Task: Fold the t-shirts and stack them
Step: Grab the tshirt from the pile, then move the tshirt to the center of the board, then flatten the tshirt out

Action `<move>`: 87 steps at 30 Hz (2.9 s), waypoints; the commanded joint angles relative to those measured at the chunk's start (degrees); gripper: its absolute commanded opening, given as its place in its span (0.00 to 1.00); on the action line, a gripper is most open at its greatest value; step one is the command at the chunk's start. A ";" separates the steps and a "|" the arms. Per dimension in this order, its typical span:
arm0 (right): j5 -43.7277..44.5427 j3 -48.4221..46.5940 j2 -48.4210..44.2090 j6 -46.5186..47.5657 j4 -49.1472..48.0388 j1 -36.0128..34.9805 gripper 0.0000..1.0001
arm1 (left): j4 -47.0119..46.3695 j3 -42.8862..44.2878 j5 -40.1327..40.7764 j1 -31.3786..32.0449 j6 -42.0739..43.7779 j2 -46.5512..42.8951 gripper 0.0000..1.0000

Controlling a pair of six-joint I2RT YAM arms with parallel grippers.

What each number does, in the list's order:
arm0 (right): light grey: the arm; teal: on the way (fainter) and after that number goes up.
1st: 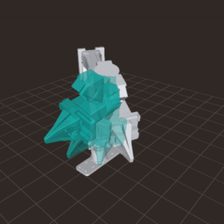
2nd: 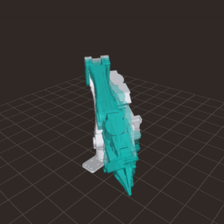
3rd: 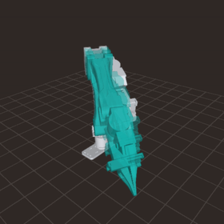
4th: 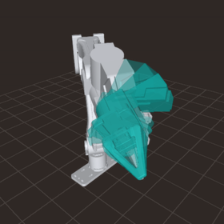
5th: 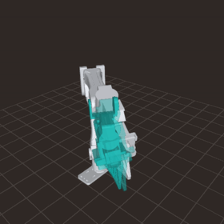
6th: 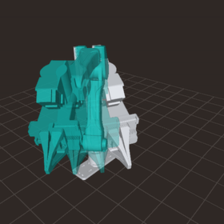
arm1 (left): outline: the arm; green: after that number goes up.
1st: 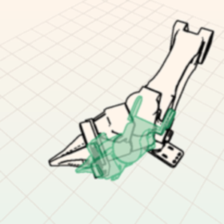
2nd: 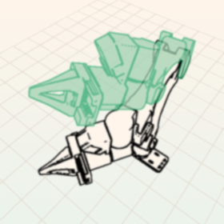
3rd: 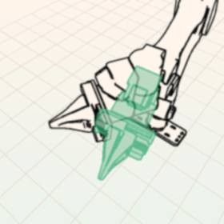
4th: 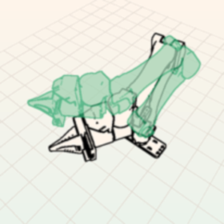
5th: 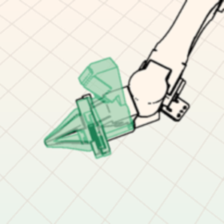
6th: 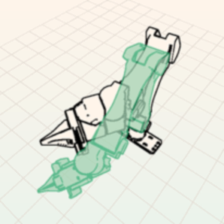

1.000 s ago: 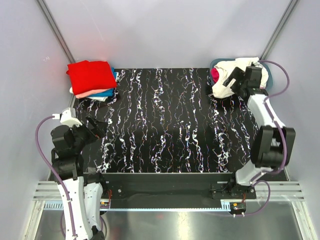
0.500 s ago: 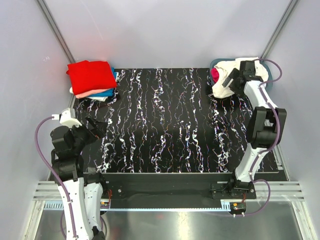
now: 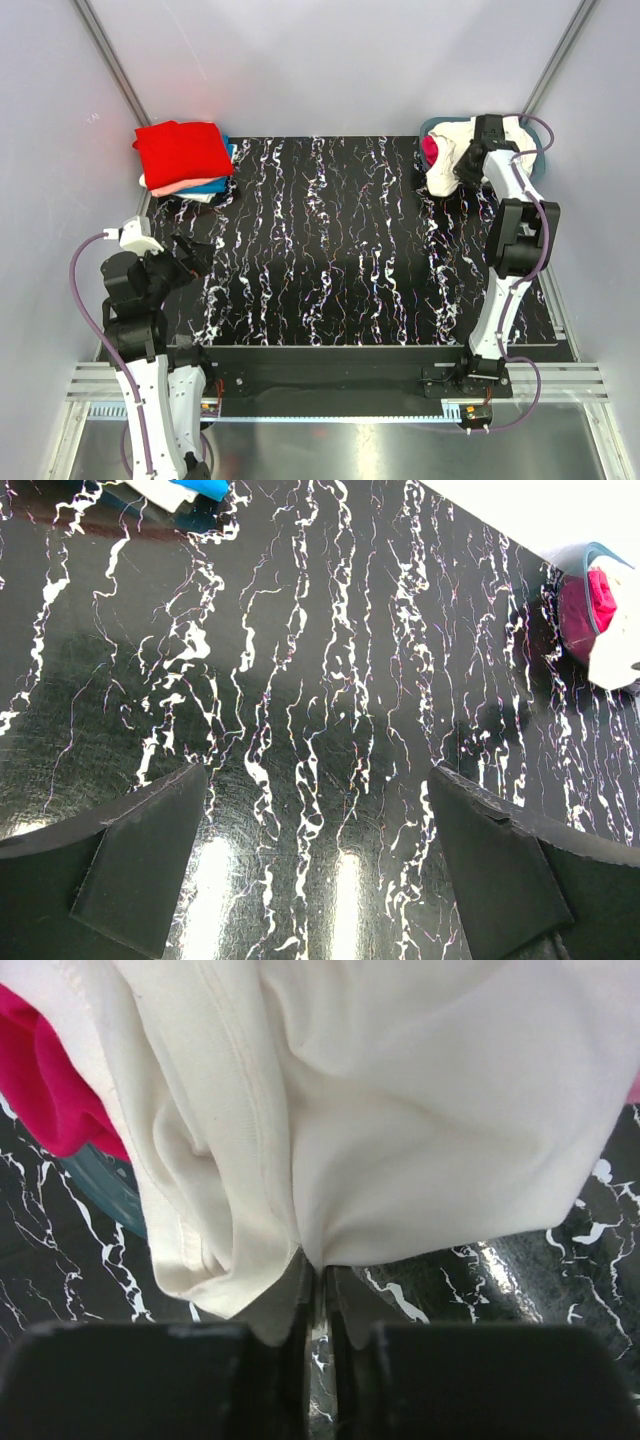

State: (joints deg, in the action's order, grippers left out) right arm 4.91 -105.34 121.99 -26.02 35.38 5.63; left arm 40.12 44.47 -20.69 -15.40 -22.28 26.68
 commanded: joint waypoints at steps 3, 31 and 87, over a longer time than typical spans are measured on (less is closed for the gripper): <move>-2.62 -2.07 -2.37 -0.43 1.19 0.08 0.00 | -2.85 0.80 -0.14 -0.33 0.13 0.13 0.99; -17.56 18.93 -31.46 -5.36 9.63 -25.14 1.00 | -1.80 1.06 1.62 -0.77 -0.22 2.24 0.99; -10.88 56.38 -59.77 -3.69 5.41 -17.58 1.00 | -19.12 9.32 32.81 84.30 -26.41 70.18 0.22</move>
State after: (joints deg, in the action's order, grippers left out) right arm -5.67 -49.04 64.03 -30.68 41.82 -12.14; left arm 21.76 52.86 12.21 68.27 -48.16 95.04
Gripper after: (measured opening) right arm 0.994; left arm 0.289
